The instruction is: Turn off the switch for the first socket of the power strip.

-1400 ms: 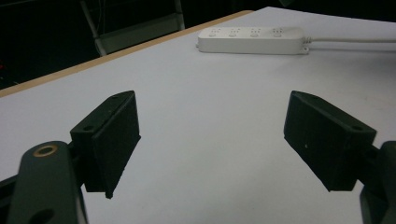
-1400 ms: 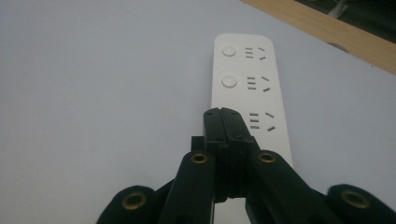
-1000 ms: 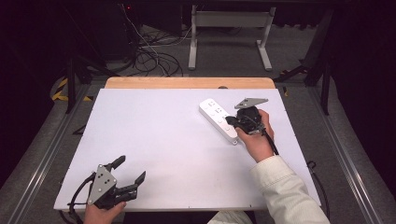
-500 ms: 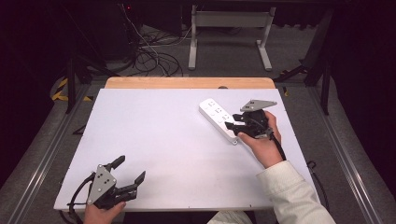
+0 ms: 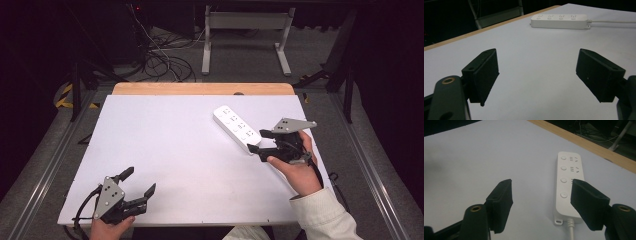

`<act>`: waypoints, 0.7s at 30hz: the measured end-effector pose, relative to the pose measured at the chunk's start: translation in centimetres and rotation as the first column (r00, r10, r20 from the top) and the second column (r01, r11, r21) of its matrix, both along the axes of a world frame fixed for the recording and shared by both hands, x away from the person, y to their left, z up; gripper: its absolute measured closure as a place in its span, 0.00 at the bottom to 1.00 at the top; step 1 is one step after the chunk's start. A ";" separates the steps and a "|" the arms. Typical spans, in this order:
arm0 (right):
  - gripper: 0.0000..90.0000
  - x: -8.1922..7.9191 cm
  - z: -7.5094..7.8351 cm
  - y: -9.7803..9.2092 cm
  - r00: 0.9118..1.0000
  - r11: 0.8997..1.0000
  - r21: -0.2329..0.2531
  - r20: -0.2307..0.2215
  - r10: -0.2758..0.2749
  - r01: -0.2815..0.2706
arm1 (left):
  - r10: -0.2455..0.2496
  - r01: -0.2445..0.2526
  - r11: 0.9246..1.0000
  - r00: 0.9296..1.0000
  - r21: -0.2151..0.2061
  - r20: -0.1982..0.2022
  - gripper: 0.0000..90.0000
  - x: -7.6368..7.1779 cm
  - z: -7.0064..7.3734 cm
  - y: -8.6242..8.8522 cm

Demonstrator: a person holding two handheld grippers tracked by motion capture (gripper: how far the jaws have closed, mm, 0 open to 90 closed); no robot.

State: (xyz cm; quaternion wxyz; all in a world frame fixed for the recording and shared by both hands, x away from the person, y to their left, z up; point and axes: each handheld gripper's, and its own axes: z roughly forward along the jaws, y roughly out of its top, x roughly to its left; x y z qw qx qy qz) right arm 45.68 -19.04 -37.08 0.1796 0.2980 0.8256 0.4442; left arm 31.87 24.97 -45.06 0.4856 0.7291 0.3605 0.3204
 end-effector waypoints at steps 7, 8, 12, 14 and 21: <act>0.35 -1.9 -0.5 -1.7 1.000 0.999 0.042 -0.005 0.006 -0.005 | -0.004 0.004 1.000 1.000 -0.001 -0.009 0.21 0.0 0.1 0.1; 0.34 -2.1 -0.7 -1.9 1.000 0.999 0.051 -0.004 0.011 -0.011 | -0.005 0.005 1.000 1.000 -0.009 -0.014 0.21 0.0 0.1 0.0; 0.30 -3.0 -1.4 -2.6 1.000 0.997 0.075 0.003 0.027 -0.027 | -0.012 0.011 1.000 1.000 -0.021 -0.022 0.21 0.0 0.2 0.0; 0.27 -3.4 -1.9 -2.9 0.999 0.996 0.083 0.010 0.041 -0.042 | -0.015 0.014 1.000 1.000 -0.020 -0.021 0.21 0.0 0.2 0.1; 0.22 -4.8 -4.0 -3.7 0.998 0.994 0.089 0.020 0.057 -0.058 | -0.016 0.015 1.000 1.000 -0.023 -0.026 0.21 -0.1 0.3 0.1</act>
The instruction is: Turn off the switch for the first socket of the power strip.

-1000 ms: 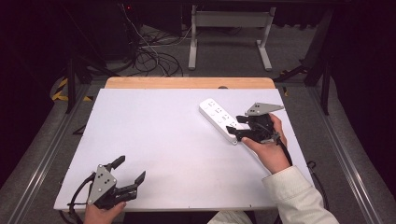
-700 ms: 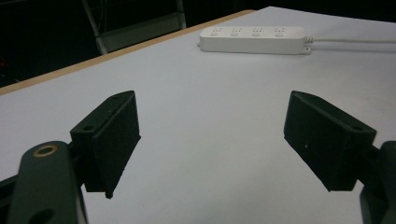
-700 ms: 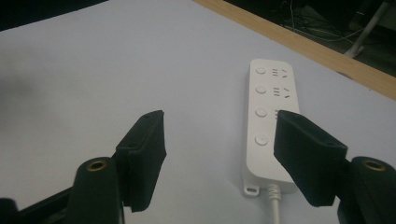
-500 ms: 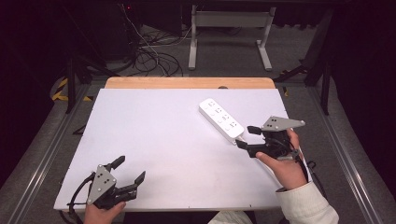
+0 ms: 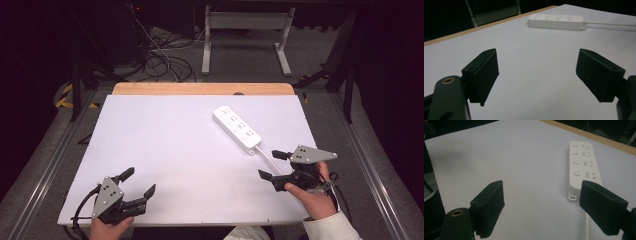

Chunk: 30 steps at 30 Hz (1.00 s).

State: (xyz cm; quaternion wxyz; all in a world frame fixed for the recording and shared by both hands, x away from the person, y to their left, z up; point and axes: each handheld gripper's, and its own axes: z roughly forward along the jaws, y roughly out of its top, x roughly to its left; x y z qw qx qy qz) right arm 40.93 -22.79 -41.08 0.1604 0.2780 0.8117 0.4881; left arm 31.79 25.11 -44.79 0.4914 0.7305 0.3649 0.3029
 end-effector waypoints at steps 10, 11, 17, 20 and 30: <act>0.21 -0.8 -3.6 -1.1 1.000 0.999 0.044 -0.005 -0.005 0.005 | 0.002 -0.002 1.000 1.000 0.008 0.010 0.21 0.0 0.0 0.0; 0.20 -0.9 -4.0 -1.2 1.000 0.999 0.045 -0.009 -0.004 0.005 | 0.002 -0.002 1.000 1.000 0.007 0.006 0.21 -0.1 0.0 -0.1; 0.16 -1.1 -5.7 -1.4 1.000 1.000 0.029 -0.017 0.010 -0.009 | 0.000 0.000 1.000 1.000 0.002 0.000 0.21 -0.2 0.0 0.0; 0.15 -1.2 -6.3 -1.5 1.000 1.000 0.003 -0.020 0.005 -0.005 | -0.002 0.002 1.000 1.000 0.005 -0.002 0.21 -0.3 0.0 0.1; 0.14 -1.7 -8.3 -1.4 0.997 0.998 -0.056 -0.075 -0.008 0.004 | 0.003 -0.003 1.000 1.000 0.008 -0.009 0.20 -0.5 -0.4 0.3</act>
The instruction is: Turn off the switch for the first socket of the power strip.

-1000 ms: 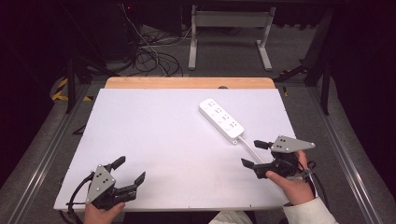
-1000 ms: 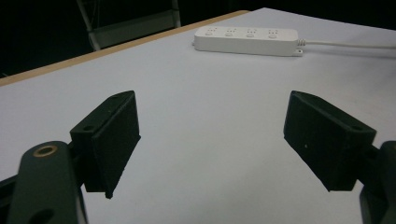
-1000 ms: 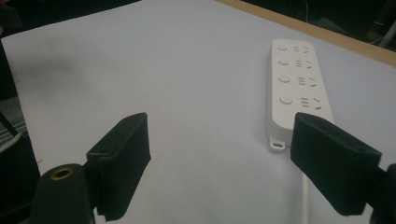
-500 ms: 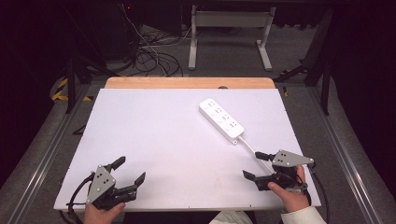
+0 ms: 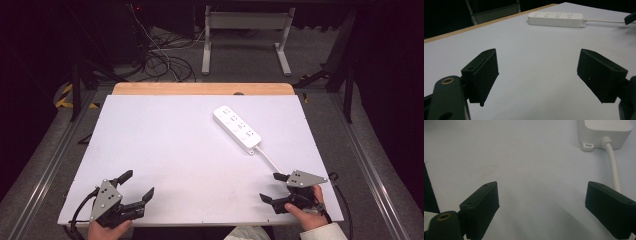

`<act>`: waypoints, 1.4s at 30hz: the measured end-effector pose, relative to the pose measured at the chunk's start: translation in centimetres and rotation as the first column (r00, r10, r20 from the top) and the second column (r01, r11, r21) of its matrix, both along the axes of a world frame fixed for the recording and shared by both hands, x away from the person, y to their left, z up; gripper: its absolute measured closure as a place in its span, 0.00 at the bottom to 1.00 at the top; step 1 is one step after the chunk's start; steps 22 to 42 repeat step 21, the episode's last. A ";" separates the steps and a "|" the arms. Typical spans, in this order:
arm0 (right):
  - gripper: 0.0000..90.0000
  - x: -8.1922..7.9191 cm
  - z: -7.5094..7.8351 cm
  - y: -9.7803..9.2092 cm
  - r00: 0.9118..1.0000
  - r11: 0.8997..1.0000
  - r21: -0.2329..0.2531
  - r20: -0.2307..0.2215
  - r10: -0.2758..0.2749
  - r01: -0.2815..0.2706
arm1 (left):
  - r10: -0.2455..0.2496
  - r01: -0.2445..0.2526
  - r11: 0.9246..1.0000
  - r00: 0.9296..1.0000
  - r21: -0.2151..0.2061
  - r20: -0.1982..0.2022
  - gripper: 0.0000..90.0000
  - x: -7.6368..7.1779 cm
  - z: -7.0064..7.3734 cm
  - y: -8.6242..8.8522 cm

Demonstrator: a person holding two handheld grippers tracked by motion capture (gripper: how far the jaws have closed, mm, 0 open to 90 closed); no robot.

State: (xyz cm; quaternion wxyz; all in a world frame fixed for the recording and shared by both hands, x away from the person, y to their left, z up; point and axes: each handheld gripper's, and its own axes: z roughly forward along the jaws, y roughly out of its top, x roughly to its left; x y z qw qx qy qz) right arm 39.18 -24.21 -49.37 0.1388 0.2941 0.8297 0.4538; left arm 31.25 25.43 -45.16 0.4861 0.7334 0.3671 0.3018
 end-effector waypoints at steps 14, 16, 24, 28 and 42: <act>0.13 0.0 0.3 -0.5 0.996 0.995 0.052 0.024 -0.086 0.085 | -0.005 0.006 1.000 0.999 0.028 -0.034 0.20 0.7 -0.2 -0.1; 0.13 0.0 0.4 -0.5 0.996 0.995 0.056 0.031 -0.088 0.087 | -0.004 0.005 1.000 1.000 0.026 -0.031 0.19 0.7 -0.3 -0.1; 0.14 -0.2 0.7 -0.4 0.993 0.995 0.036 0.075 -0.092 0.089 | 0.004 -0.004 0.999 1.000 0.032 0.001 0.18 0.8 -0.5 0.0; 0.14 -0.2 0.7 -0.4 0.993 0.995 0.036 0.075 -0.092 0.089 | 0.004 -0.004 0.999 1.000 0.032 0.001 0.18 0.8 -0.5 0.0; 0.14 -0.2 0.7 -0.4 0.993 0.995 0.036 0.075 -0.092 0.089 | 0.004 -0.004 0.999 1.000 0.032 0.001 0.18 0.8 -0.5 0.0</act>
